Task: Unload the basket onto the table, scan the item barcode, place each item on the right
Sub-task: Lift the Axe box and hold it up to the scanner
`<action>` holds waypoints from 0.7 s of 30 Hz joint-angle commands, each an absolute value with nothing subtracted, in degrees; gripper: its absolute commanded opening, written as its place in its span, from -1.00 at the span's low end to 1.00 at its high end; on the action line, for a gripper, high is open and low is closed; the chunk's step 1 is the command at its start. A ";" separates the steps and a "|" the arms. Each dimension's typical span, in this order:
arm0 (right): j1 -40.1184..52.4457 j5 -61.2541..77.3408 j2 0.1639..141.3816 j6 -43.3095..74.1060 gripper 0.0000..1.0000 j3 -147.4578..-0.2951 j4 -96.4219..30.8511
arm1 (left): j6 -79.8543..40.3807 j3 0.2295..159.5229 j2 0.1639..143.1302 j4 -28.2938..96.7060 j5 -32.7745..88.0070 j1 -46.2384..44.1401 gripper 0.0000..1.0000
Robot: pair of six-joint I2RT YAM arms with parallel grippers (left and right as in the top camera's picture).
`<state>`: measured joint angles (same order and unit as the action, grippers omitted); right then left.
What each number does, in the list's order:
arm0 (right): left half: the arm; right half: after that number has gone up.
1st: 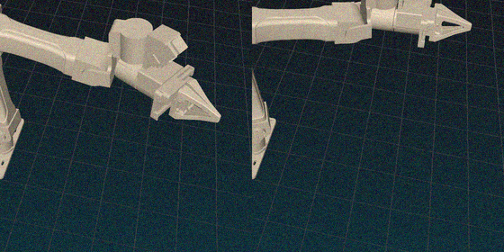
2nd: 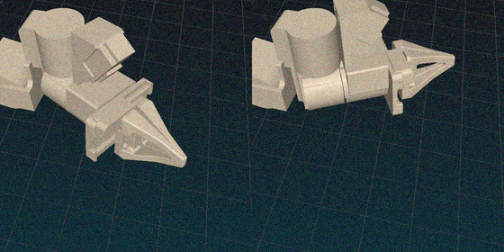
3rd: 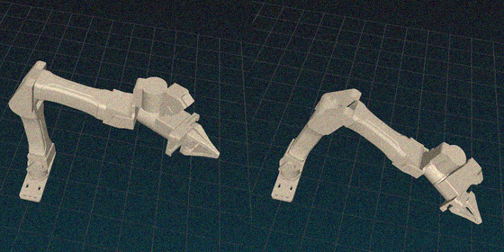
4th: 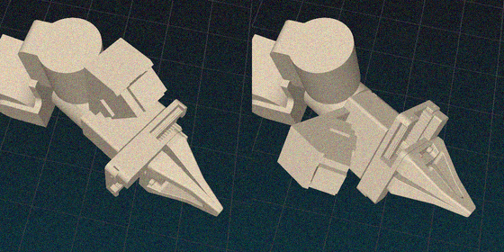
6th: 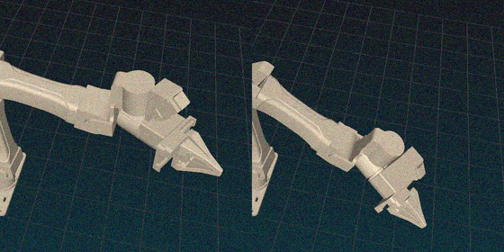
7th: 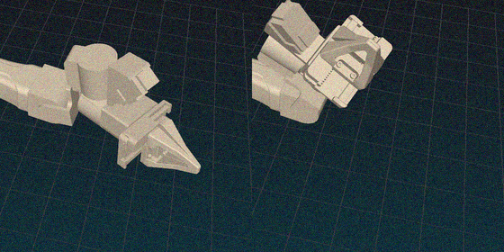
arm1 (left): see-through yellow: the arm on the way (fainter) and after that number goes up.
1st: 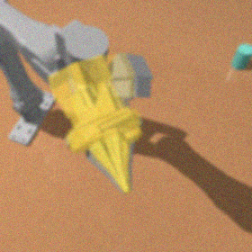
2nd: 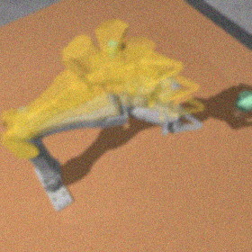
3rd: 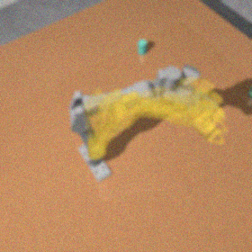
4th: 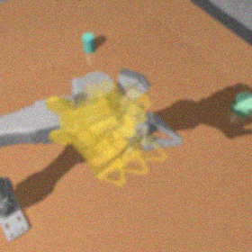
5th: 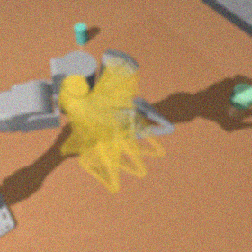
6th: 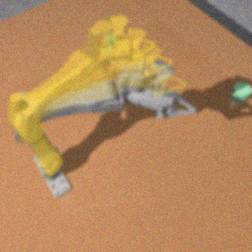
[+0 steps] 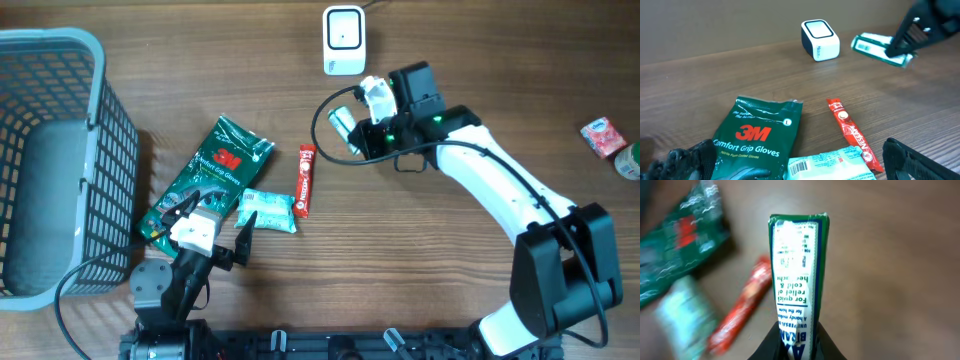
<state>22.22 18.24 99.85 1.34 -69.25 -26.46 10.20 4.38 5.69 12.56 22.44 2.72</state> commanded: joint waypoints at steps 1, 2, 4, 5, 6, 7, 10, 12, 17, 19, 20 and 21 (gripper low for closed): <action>23.79 -2.22 99.02 -4.93 -0.91 -70.17 -18.83 | 9.69 4.08 5.43 12.38 23.11 2.83 0.99; 23.79 -3.55 99.20 -8.08 -0.91 -70.17 -15.27 | 9.69 4.08 5.43 12.38 23.11 2.83 1.00; 23.79 -8.47 100.25 -10.90 -0.91 -70.17 -7.09 | 9.69 4.08 5.43 12.40 23.11 2.83 1.00; 23.79 -9.80 101.14 -12.40 -0.91 -70.17 -4.19 | 9.69 4.08 5.43 12.40 23.11 2.83 1.00; 23.79 -10.92 102.24 -14.22 -0.90 -70.17 -1.43 | 9.69 4.08 5.43 12.38 23.11 2.83 1.00; 23.79 -13.63 104.40 -17.12 -0.88 -70.19 3.42 | 9.69 4.08 5.43 12.40 23.11 2.83 1.00; 23.83 -17.85 108.03 -21.85 -0.79 -70.24 12.19 | 9.69 4.08 5.43 12.40 23.11 2.83 1.00; 23.83 -20.47 111.83 -25.96 -0.75 -71.37 18.33 | 9.69 4.08 5.43 12.38 23.11 2.83 1.00; 24.38 -25.39 124.05 -31.88 -0.82 -83.29 19.79 | 9.69 4.08 5.43 12.40 23.11 2.83 1.00; 25.15 -25.76 127.22 -33.71 -0.82 -87.59 19.11 | 9.69 4.08 5.43 12.40 23.11 2.83 1.00; 25.47 -25.93 128.29 -34.94 -0.80 -88.86 19.20 | 9.69 4.08 5.43 12.38 23.11 2.83 1.00; 25.80 -26.39 129.45 -36.56 -0.80 -89.97 19.27 | 9.69 4.08 5.43 12.38 23.11 2.83 1.00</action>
<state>24.27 -23.20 126.67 -30.96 -85.08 18.87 10.20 4.38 5.67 12.60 22.44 2.74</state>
